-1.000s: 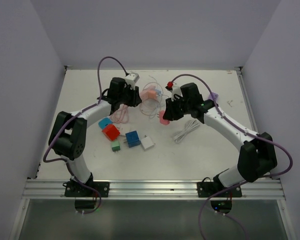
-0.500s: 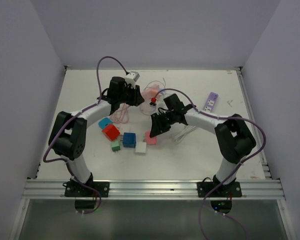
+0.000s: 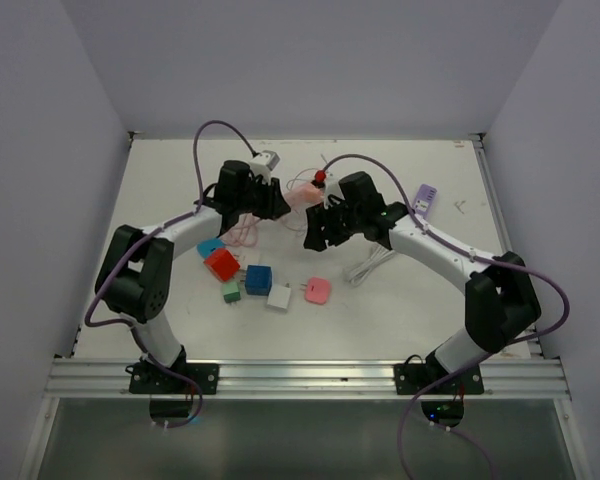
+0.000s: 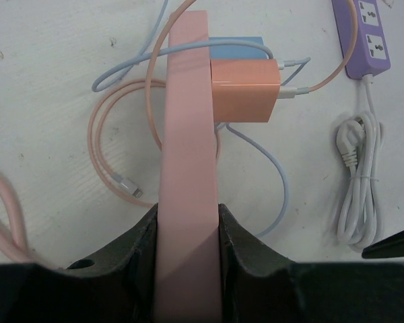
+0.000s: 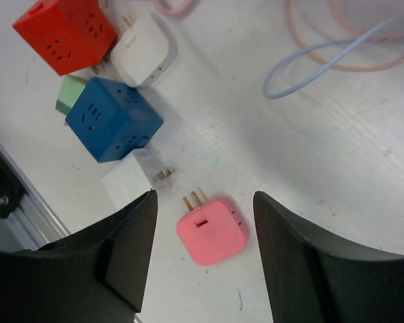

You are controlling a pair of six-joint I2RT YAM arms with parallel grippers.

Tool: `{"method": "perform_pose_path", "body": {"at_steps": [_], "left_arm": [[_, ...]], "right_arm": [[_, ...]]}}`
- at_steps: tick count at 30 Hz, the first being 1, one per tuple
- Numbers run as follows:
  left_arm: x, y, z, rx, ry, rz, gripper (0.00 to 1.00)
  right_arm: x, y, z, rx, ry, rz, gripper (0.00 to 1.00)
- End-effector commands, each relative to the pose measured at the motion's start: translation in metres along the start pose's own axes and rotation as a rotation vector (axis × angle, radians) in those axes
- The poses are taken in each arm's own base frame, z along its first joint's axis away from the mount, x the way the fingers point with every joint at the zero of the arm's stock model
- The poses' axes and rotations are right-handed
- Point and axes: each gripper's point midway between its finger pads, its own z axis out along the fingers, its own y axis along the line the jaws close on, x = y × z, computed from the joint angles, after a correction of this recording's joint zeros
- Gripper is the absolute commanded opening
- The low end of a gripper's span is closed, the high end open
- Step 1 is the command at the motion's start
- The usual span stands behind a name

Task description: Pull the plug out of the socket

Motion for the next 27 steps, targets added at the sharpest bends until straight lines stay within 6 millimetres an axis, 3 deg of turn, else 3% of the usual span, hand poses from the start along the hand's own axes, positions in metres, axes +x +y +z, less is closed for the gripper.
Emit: {"method": "perform_pose_path", "body": {"at_steps": [1, 8, 12, 21, 27], "left_arm": [[-0.049, -0.037, -0.018, 0.101, -0.154, 0.072, 0.00], [-0.041, -0.052, -0.023, 0.128, -0.142, 0.084, 0.00], [-0.040, -0.061, -0.027, 0.146, -0.139, 0.094, 0.00], [-0.038, -0.086, -0.031, 0.198, -0.126, 0.143, 0.00], [-0.041, -0.097, -0.037, 0.226, -0.135, 0.166, 0.00]], "right_arm": [[-0.056, -0.010, -0.032, 0.140, -0.181, -0.093, 0.63], [-0.086, -0.033, -0.053, 0.302, -0.263, -0.103, 0.63], [-0.102, -0.035, -0.062, 0.330, -0.293, -0.107, 0.63], [-0.114, -0.049, -0.070, 0.402, -0.324, -0.088, 0.63], [-0.111, -0.068, -0.066, 0.410, -0.294, -0.033, 0.61]]}}
